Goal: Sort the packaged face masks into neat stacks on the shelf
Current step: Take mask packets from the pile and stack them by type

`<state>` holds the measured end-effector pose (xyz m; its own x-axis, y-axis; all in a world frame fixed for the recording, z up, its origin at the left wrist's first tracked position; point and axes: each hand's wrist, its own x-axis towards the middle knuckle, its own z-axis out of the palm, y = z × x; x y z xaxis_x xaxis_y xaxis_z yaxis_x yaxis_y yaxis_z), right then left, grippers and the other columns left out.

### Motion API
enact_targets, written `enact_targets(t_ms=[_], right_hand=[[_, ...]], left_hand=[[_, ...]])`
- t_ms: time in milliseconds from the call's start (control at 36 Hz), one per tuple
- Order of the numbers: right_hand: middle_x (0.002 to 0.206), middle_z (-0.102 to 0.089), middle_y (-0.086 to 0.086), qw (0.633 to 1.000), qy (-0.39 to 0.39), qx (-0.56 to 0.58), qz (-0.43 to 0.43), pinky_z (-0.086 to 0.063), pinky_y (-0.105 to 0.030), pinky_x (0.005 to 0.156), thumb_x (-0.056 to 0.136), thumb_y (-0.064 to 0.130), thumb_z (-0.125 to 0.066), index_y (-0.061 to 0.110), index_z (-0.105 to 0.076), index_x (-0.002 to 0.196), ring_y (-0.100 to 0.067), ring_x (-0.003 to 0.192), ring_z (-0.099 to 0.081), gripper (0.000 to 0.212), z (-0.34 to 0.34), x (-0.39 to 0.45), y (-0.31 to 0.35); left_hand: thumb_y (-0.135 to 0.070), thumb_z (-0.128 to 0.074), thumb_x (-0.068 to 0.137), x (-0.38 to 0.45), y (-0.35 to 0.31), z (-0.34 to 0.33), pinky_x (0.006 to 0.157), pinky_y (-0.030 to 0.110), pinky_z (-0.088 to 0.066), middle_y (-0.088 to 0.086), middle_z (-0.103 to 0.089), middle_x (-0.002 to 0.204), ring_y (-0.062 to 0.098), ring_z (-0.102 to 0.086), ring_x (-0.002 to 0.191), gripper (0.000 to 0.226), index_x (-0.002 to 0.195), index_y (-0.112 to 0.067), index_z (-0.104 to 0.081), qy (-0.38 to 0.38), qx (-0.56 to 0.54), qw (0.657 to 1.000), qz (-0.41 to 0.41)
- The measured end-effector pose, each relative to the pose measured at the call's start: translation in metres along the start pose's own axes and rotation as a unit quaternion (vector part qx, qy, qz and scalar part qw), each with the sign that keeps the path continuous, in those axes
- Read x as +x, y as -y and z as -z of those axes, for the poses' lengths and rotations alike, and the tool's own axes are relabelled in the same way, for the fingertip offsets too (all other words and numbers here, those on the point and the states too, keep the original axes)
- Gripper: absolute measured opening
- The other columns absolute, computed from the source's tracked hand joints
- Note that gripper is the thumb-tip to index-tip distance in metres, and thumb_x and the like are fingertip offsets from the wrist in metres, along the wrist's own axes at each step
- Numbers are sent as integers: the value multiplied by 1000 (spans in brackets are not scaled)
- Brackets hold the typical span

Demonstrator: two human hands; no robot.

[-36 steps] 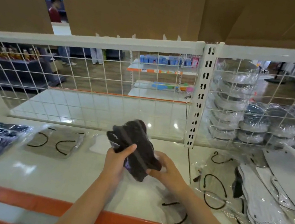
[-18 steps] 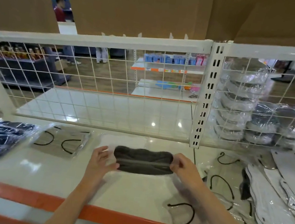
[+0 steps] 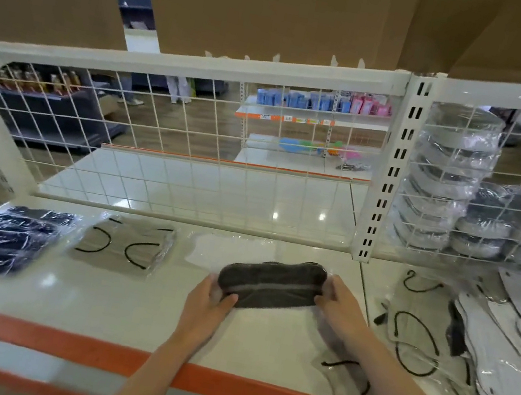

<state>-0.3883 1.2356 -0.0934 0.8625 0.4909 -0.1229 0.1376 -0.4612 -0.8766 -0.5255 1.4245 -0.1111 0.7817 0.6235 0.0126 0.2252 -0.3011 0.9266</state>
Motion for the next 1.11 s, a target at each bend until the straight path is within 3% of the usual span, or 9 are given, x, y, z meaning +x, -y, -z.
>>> enact_targets(t_ms=[194,306,389,528,583,639,750,944,1111], right_hand=[[87,-55,1,996,69,-50,37,-40,-19,65,95,22,-51,11,-48,101,-13,80,-52,13,-39,10,48],[75,-51,-3,994,109,-5,29,-42,-26,64,94,26,-55,5,-48,79,-15,67,-49,27,-79,20,75],[67,-58,-4,986,159,50,32,-46,-29,60,90,20,-61,2,-54,77,-15,58,-54,24,-114,25,97],[57,-57,-5,975,211,17,60,-42,-24,54,87,16,-65,3,-62,68,-15,52,-51,23,-183,25,134],[55,-56,-5,974,217,0,66,-41,-24,52,86,13,-64,4,-62,64,-15,50,-50,24,-216,24,148],[52,-55,-3,973,218,-4,70,-39,-18,47,86,9,-63,7,-63,62,-12,45,-48,25,-246,23,160],[52,-55,-2,970,234,1,64,-35,-12,40,87,5,-61,2,-68,73,-10,45,-46,16,-305,19,181],[49,-52,-4,964,257,19,56,-34,-15,40,87,3,-59,14,-57,54,-12,42,-45,35,-398,21,227],[57,-53,-4,966,258,-27,20,-42,-24,54,87,13,-61,13,-49,58,-12,50,-47,31,-454,30,261]], left_hand=[[-5,-61,83,14,-5,56,82,26,-47,-2,-63,104,14,-59,100,46,110,-40,-50,-43,-10,999,4],[-3,-62,84,23,-1,111,57,13,-39,-4,-61,97,12,-55,82,44,124,-12,-45,-107,35,993,27],[-2,-63,82,29,12,158,63,24,-42,8,-61,111,11,-55,76,54,128,-12,-37,-136,71,988,31],[-2,-61,82,31,35,234,60,29,-45,7,-60,95,19,-56,76,49,125,-10,-38,-176,152,971,62],[-2,-61,81,30,47,263,68,36,-49,9,-62,92,26,-59,81,50,124,-10,-36,-177,182,964,79],[-5,-64,81,30,58,283,85,39,-47,14,-57,114,28,-55,101,62,134,-8,-32,-173,221,956,86],[-17,-69,80,20,74,314,111,38,-24,15,-23,145,29,-22,135,79,145,-11,-23,-210,325,917,92],[-25,-54,88,-4,93,351,90,29,-35,-2,-49,110,18,-49,108,21,108,-21,-58,-146,416,895,66],[-26,-50,85,-10,110,366,90,31,-38,-6,-55,108,16,-52,106,15,97,-24,-59,-91,425,896,95]])
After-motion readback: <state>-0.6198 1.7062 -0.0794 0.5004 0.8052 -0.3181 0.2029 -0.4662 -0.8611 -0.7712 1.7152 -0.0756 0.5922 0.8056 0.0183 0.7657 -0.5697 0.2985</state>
